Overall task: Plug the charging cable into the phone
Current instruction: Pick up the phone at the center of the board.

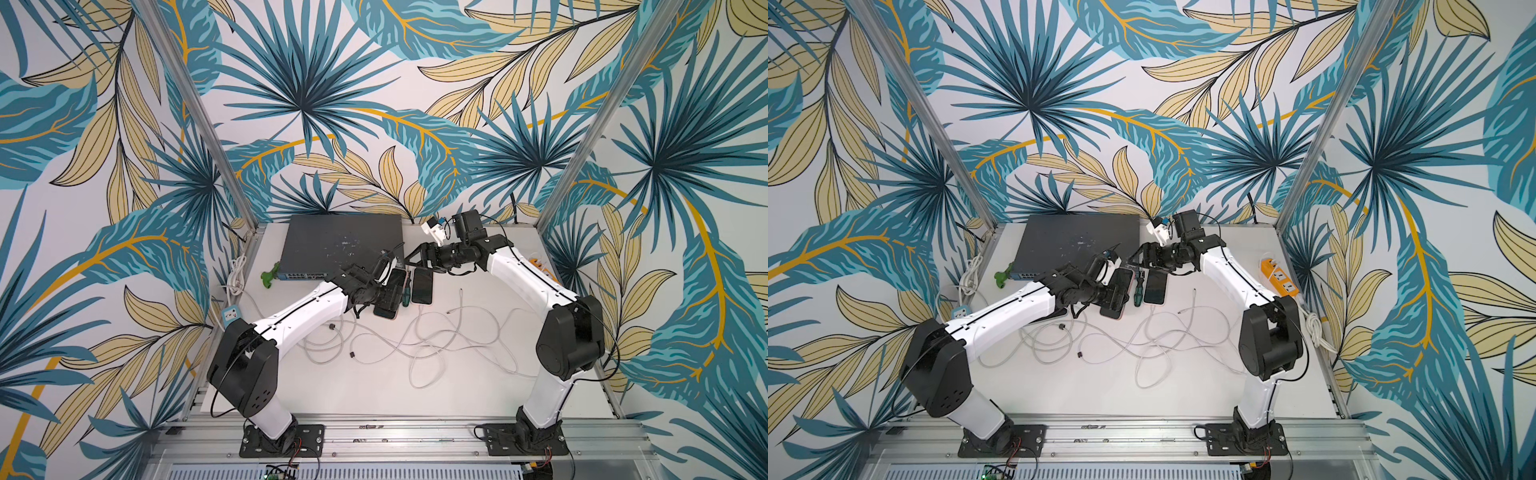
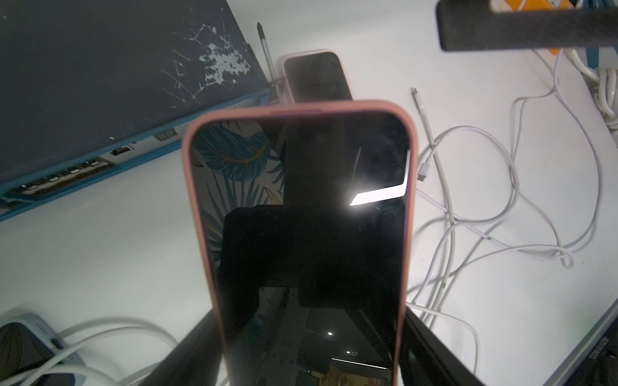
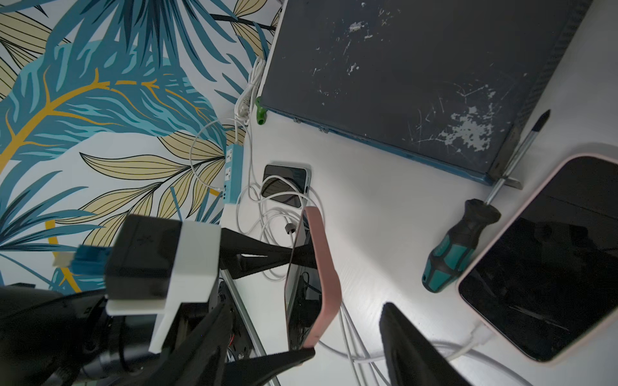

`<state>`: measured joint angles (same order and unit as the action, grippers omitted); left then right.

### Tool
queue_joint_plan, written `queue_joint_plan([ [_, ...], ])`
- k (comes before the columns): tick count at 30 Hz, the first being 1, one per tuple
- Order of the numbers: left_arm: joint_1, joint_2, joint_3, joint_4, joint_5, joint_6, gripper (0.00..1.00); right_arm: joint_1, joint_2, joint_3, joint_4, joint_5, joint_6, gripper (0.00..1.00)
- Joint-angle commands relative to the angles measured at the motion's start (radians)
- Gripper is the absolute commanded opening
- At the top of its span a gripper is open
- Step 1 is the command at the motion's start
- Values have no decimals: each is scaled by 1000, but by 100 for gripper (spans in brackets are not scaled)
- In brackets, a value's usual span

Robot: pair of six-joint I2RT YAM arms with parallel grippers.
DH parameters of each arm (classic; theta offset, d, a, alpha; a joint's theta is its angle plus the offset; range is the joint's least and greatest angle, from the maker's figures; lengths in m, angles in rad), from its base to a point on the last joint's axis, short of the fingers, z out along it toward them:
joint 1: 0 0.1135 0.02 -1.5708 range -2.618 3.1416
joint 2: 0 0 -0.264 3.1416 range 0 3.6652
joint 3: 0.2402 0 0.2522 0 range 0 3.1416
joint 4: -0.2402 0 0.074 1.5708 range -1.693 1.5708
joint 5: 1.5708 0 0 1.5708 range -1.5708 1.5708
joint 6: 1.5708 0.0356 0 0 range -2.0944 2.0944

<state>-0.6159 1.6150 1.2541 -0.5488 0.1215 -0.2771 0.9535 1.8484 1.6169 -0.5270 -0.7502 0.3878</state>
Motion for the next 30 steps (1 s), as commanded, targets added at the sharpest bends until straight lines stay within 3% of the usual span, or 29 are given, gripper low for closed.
queue_joint_plan([
  [1, -4, -66, -12, 79, 51, 22, 34, 0, 41, 41, -3, -16, 53, 71],
  [15, -4, -54, 24, 72, 57, 20, 34, 57, 135, 60, 0, -90, 83, 53],
  [22, -4, -63, 36, 59, 52, 14, 35, 68, 128, 55, 15, -91, 87, 18],
  [24, -4, -65, 39, 51, 51, 13, 38, 68, 119, 55, 15, -87, 81, 8],
  [27, -4, -79, 39, 40, 56, 11, 42, 68, 105, 62, 4, -79, 68, 3],
  [30, -3, -119, 31, 28, 86, 11, 61, 67, 80, 68, -13, -94, 28, 1],
])
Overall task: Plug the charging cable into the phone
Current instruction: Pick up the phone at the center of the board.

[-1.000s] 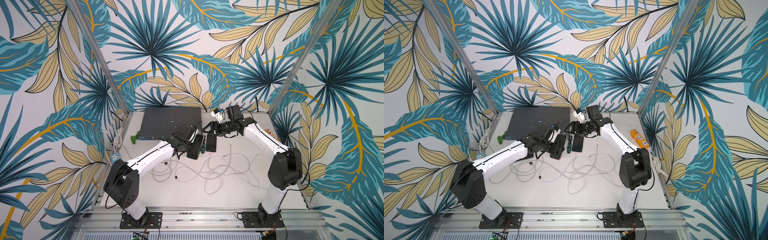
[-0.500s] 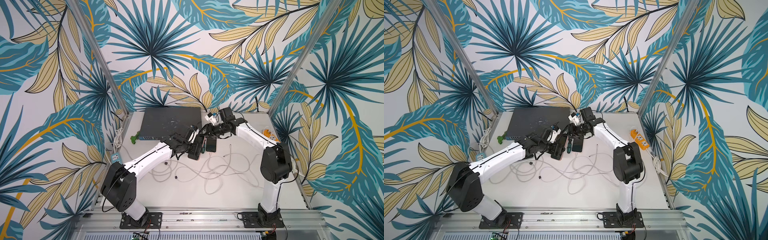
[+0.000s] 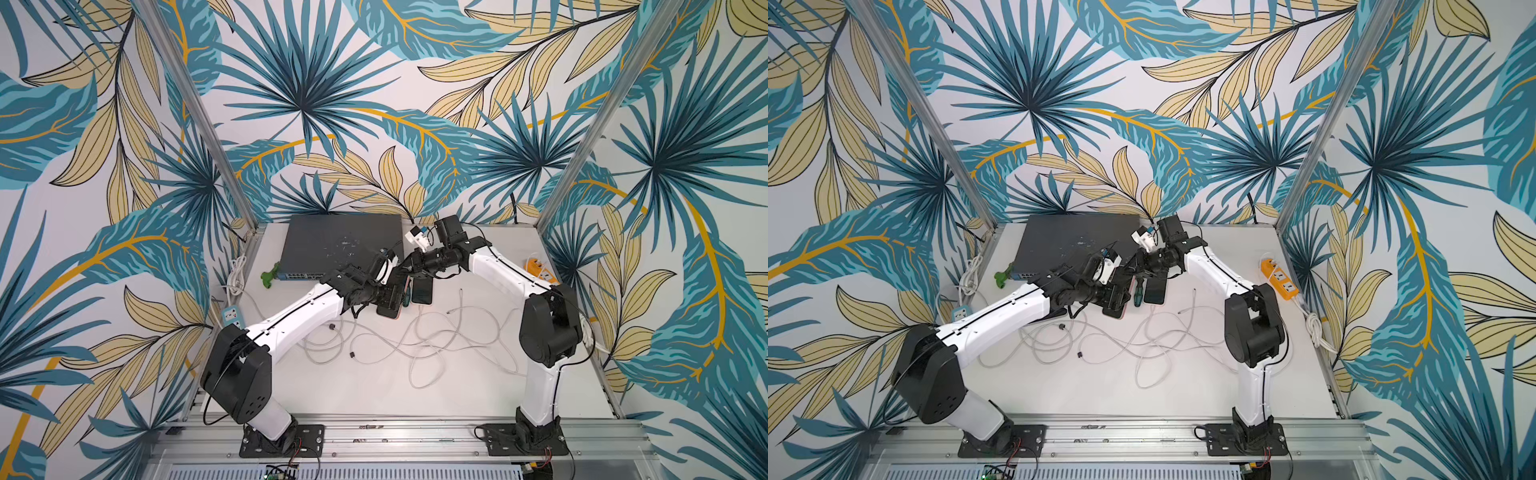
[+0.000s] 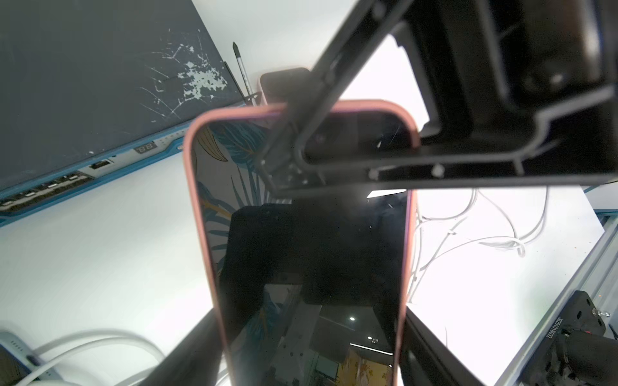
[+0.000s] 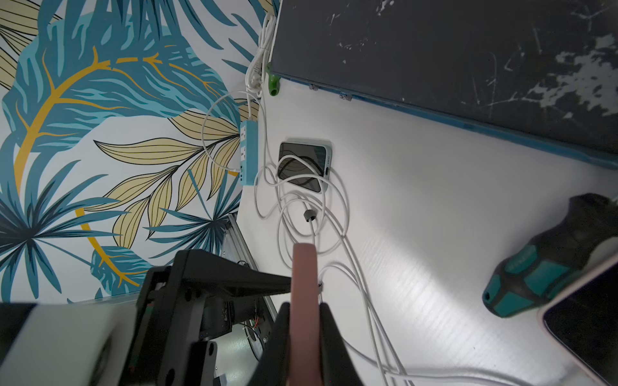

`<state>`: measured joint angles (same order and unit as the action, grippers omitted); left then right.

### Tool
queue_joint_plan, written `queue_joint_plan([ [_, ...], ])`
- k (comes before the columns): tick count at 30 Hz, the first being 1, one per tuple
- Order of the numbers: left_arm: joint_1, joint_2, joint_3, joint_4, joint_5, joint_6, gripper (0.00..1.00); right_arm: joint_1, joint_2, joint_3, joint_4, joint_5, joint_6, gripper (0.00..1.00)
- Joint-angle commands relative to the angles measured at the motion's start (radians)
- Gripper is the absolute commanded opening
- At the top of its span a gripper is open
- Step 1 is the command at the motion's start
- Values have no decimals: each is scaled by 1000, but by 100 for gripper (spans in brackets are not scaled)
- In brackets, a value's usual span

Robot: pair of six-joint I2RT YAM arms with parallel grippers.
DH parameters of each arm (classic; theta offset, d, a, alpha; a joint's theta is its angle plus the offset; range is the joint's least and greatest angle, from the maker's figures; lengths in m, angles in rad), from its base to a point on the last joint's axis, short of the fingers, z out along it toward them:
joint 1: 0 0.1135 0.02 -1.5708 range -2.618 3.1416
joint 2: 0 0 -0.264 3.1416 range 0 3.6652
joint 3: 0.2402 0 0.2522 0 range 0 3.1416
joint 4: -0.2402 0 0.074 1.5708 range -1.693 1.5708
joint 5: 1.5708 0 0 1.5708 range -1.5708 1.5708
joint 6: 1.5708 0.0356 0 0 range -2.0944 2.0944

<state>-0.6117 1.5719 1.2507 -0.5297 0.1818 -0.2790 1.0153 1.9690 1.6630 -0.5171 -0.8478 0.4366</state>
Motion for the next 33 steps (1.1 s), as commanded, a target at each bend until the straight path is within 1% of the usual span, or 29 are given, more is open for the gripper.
queue_joint_plan([
  [1, -8, -96, 26, 8, 46, 18, 67, 3, -52, 24, -33, -8, -42, 0],
  [3, -7, -135, 5, -1, 97, 34, 74, -1, -82, 13, -39, -48, -87, 0],
  [5, 2, -180, -26, 1, 164, 41, 77, -8, -117, -11, -24, -109, -116, 0],
  [8, 28, -246, -58, -2, 238, 32, 75, -14, -167, -34, -30, -209, -183, 0],
  [10, 61, -287, -93, 33, 325, 0, 75, -13, -197, -40, -48, -269, -223, 0],
  [13, 109, -340, -131, 72, 425, -31, 75, -15, -222, -30, -113, -325, -294, 0],
  [16, 140, -345, -148, 128, 534, -67, 75, -15, -231, -25, -153, -354, -336, 0],
  [20, 139, -314, -165, 226, 668, -137, 75, -15, -238, -28, -128, -397, -326, 0],
  [23, 138, -295, -177, 288, 715, -159, 74, -15, -244, -26, -105, -427, -316, 0],
  [27, 138, -261, -174, 272, 729, -142, 71, -14, -244, -23, -95, -477, -312, 0],
  [33, 139, -260, -176, 329, 759, -180, 53, -12, -241, -17, -162, -513, -371, 0],
])
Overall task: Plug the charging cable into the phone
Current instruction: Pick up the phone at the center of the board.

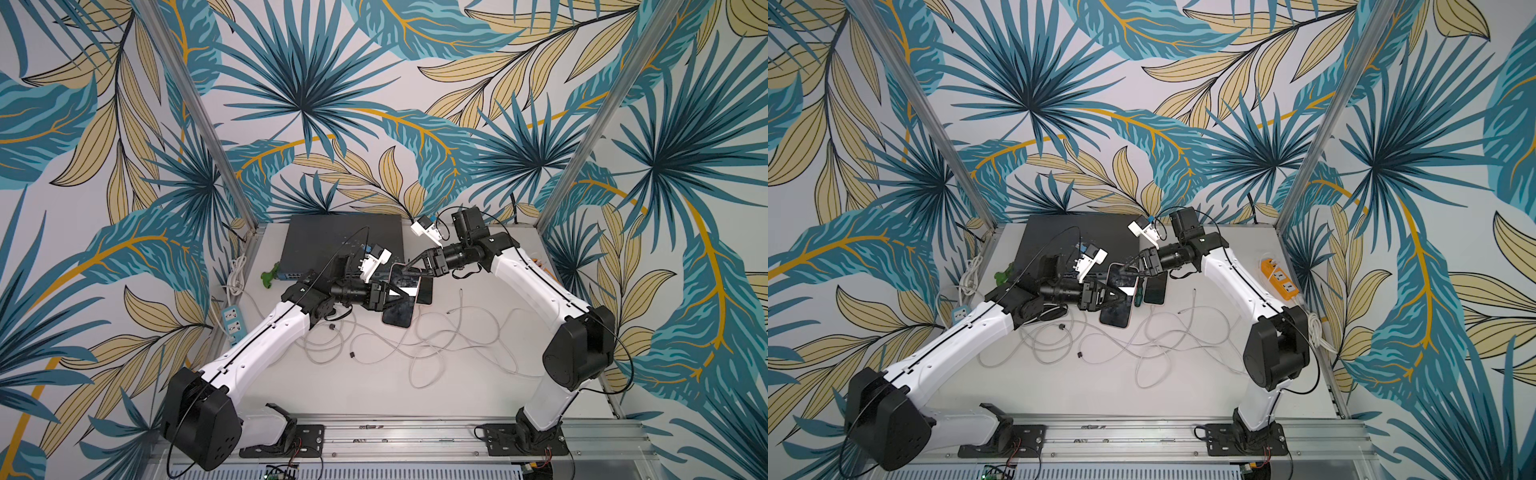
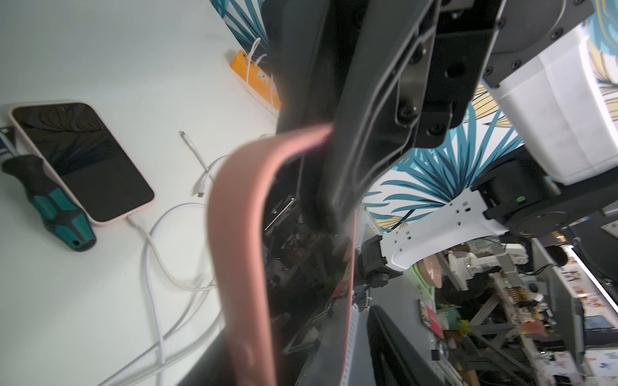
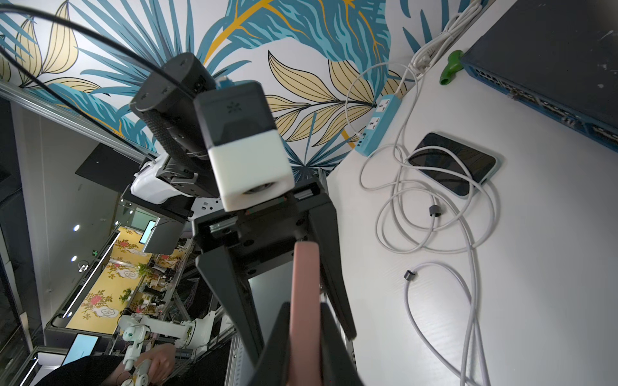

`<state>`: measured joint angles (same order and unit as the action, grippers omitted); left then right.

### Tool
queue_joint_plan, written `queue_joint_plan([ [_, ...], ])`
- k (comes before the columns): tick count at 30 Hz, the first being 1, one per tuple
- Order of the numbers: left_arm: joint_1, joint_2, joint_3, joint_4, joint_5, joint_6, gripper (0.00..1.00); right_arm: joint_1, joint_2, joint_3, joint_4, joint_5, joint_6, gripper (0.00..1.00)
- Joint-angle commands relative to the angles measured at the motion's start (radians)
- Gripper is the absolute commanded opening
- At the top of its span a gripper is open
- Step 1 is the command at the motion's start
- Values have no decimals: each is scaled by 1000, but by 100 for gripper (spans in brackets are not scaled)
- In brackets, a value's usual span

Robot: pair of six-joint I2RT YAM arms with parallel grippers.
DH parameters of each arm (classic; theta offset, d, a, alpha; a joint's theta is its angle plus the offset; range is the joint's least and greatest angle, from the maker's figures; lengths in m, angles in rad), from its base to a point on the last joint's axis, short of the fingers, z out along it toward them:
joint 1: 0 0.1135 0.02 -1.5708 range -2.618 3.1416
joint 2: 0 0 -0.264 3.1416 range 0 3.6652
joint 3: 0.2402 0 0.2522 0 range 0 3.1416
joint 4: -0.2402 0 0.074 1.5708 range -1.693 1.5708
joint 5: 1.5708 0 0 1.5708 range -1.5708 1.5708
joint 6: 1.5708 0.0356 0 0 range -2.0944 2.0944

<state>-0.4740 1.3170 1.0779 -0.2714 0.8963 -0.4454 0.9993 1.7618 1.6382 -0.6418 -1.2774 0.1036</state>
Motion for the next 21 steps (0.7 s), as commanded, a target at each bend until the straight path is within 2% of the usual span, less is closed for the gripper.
queue_joint_plan([
  [1, 2, -1, -3, 80, 51, -23, 50, 4, -33, 7, -44, -90, -44, 0],
  [5, 2, 13, -7, 135, 82, -70, 32, 4, -25, 12, -61, -103, -62, 0],
  [8, 1, 16, -6, 136, 77, -76, 12, 4, -18, 26, -86, -108, -81, 3],
  [10, 0, 16, -1, 125, 71, -77, 1, 4, -10, 44, -124, -105, -106, 11],
  [11, 1, 16, 4, 110, 59, -72, 0, 2, -7, 53, -143, -100, -118, 19],
  [13, 3, 14, 18, 55, 22, -49, 0, 0, -5, 64, -173, -59, -138, 41],
  [14, 8, 11, 25, 26, -8, -41, 0, -8, -10, 60, -176, -21, -132, 47],
  [16, 30, 3, 24, -2, -69, -47, 0, -42, -26, 31, -139, 65, -76, 52],
  [17, 52, -8, 16, -39, -102, -55, 0, -80, -51, -18, -61, 149, 9, 59],
  [18, 66, -20, 6, -46, -126, -63, 0, -117, -73, -59, -10, 226, 60, 61],
  [21, 108, -76, -41, -34, -182, -94, 0, -203, -138, -142, -15, 451, 75, 65],
])
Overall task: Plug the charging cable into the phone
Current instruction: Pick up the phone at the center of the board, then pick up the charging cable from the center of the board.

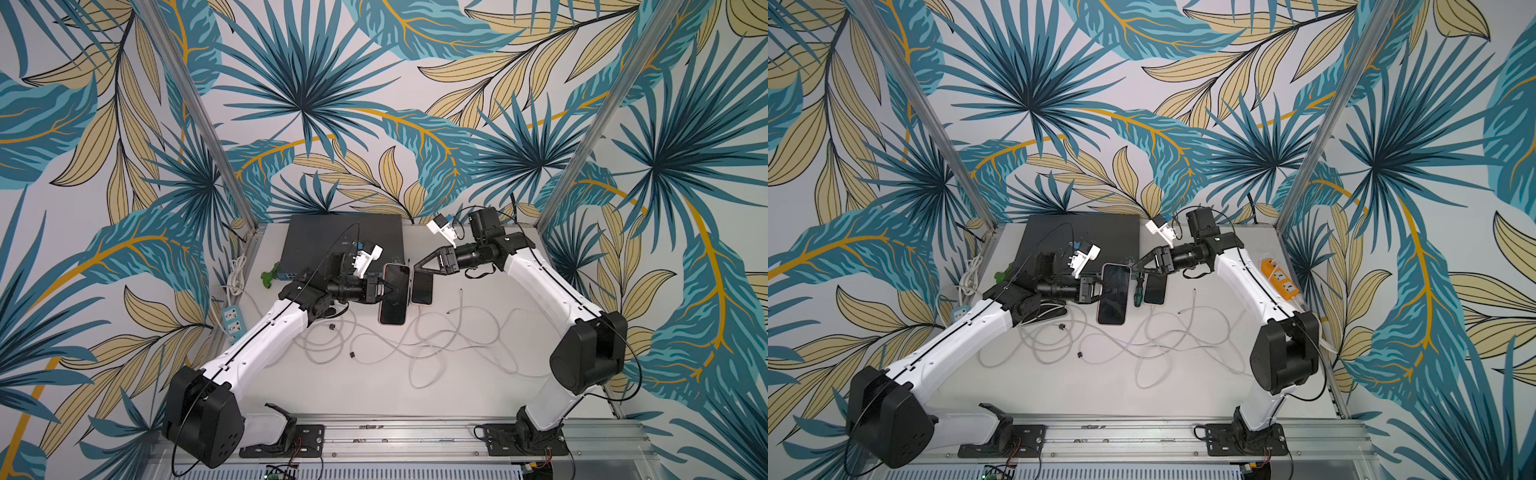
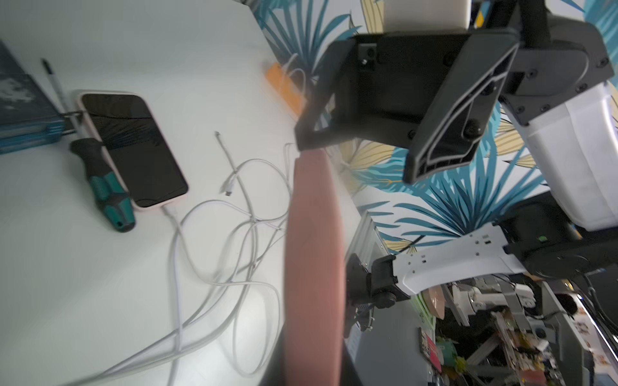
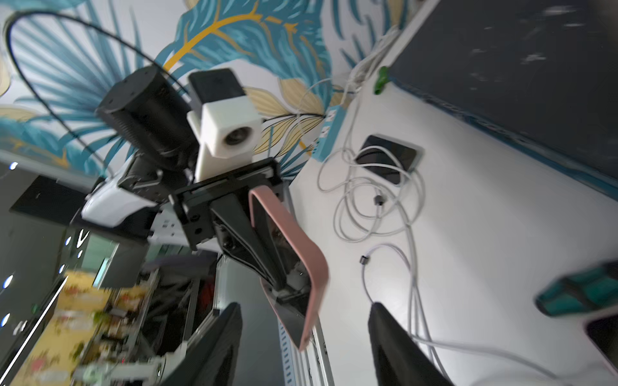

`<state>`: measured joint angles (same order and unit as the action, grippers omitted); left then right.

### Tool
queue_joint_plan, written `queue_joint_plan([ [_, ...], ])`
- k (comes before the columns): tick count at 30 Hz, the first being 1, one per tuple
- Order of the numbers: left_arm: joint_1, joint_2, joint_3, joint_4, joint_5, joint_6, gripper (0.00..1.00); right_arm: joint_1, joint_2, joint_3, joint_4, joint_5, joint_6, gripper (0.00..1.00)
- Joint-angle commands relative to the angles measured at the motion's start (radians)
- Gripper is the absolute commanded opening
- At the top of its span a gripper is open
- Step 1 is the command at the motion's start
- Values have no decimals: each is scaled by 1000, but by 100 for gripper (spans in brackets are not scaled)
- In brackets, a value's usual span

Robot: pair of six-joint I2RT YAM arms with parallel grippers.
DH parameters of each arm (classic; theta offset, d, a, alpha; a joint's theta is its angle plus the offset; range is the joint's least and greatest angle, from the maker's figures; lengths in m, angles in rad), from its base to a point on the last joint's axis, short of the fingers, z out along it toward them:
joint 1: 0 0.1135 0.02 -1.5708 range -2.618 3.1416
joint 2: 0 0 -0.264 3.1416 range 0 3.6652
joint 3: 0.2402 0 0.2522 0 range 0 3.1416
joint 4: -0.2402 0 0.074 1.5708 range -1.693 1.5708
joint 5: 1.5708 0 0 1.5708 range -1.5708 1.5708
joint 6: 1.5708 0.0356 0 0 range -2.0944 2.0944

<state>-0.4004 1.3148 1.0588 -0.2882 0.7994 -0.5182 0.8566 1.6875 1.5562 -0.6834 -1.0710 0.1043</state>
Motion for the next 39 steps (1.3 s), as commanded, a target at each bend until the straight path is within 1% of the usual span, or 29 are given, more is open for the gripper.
queue_joint_plan([
  [1, 44, -92, -36, -18, -105, -24, 0, -73, -75, -73, -14, 324, 53, 65],
  [3, 52, -117, -52, -40, -144, -14, 0, -76, -77, -101, -104, 481, -15, 65],
  [4, 55, -126, -60, -50, -163, -9, 0, -76, -66, -110, -156, 553, -43, 62],
  [6, 64, -135, -80, -51, -169, -6, 0, -70, -25, -129, -254, 650, -117, 55],
  [7, 69, -139, -88, -51, -169, -4, 0, -59, -7, -143, -291, 703, -152, 54],
  [11, 83, -148, -119, -53, -184, -3, 0, 42, 61, -204, -357, 928, -298, 54],
  [13, 90, -151, -132, -48, -177, -5, 0, 59, 78, -220, -338, 997, -342, 55],
  [15, 93, -157, -140, -48, -173, -2, 0, 62, 65, -262, -266, 1012, -405, 55],
  [18, 93, -166, -141, -67, -173, 15, 0, 68, 12, -365, -122, 996, -565, 58],
  [21, 94, -178, -141, -98, -186, 46, 0, 71, -2, -405, -43, 1000, -668, 59],
  [23, 101, -182, -145, -111, -192, 59, 0, 72, 22, -394, -22, 1010, -700, 59],
  [29, 109, -182, -156, -83, -172, 41, 0, 70, 83, -408, 49, 1075, -821, 53],
  [32, 109, -183, -150, -95, -173, 50, 0, 63, 104, -439, 98, 1071, -877, 52],
  [36, 109, -182, -153, -100, -175, 55, 0, 52, 119, -459, 182, 1067, -899, 50],
  [39, 109, -181, -165, -91, -173, 47, 0, 42, 142, -447, 192, 1041, -916, 49],
])
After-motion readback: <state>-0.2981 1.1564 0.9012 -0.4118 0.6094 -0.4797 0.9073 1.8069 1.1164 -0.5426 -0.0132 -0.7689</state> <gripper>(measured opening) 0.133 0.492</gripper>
